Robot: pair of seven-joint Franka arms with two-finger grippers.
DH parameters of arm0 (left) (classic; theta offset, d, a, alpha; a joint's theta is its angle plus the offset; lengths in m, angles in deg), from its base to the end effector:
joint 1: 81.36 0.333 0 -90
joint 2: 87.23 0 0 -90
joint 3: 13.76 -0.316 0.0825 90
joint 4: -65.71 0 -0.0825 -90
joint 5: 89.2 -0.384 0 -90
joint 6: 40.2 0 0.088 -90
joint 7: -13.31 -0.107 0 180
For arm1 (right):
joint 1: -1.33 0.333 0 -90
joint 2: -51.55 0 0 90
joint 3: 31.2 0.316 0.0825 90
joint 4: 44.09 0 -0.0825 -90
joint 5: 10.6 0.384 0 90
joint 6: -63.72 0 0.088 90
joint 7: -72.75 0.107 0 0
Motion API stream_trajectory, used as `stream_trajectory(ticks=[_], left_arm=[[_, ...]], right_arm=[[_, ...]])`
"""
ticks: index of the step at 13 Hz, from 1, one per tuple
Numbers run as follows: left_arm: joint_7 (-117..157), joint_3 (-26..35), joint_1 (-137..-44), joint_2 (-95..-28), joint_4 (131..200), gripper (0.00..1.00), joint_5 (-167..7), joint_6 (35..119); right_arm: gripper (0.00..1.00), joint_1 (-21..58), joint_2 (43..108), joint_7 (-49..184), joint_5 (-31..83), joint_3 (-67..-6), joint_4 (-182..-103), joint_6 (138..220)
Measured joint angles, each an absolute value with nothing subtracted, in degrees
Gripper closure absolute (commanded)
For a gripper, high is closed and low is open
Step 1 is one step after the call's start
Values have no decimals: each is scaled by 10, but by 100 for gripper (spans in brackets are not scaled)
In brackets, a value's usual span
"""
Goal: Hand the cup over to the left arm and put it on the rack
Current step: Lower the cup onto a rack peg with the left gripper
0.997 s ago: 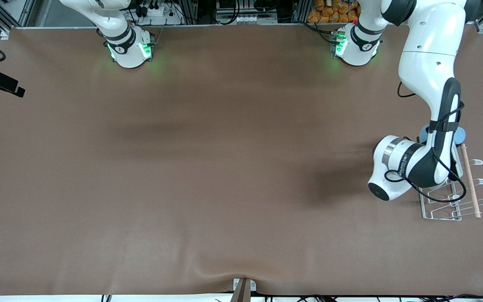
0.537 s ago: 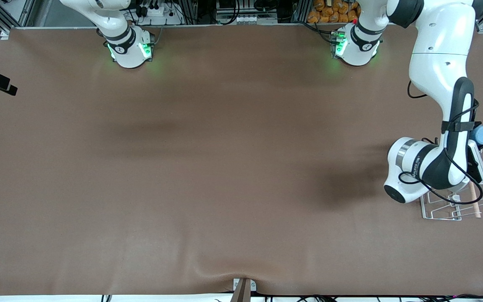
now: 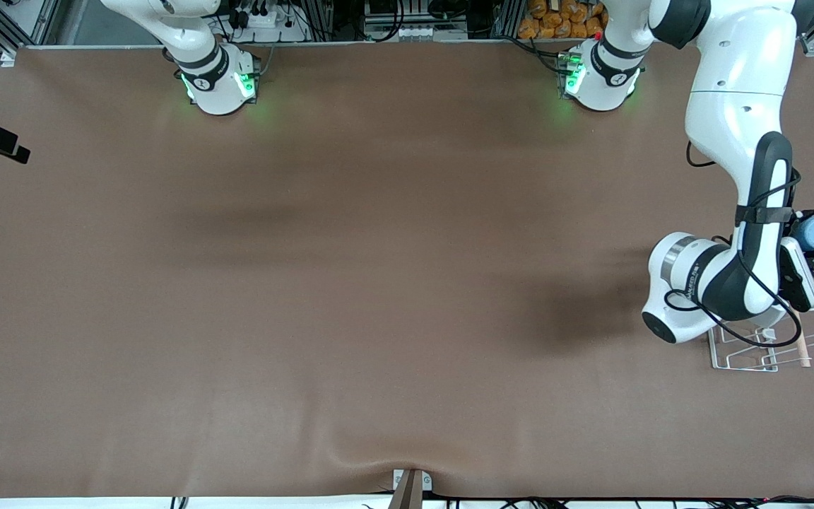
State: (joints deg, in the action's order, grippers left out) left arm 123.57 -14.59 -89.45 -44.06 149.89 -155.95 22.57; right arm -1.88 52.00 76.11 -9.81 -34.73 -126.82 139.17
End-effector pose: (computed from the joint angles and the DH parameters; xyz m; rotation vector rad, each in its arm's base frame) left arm 0.6335 0.0428 0.2806 -1.0718 -1.1747 -0.5446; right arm 0.5258 -0.0602 0.6580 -3.1057 0.2705 0.2099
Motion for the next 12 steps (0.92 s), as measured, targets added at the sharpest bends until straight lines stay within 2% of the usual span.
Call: stream_trajectory(ticks=[5, 12], left_arm=[[1260, -143, -900, -433, 1473, 100, -1560, 252], [1281, -141, -905, -406, 1470, 100, -1560, 252]], right_arm=[[0, -19, 520, 761, -98, -347, -1266, 1395], [0, -19, 520, 761, -98, -347, -1265, 1395]])
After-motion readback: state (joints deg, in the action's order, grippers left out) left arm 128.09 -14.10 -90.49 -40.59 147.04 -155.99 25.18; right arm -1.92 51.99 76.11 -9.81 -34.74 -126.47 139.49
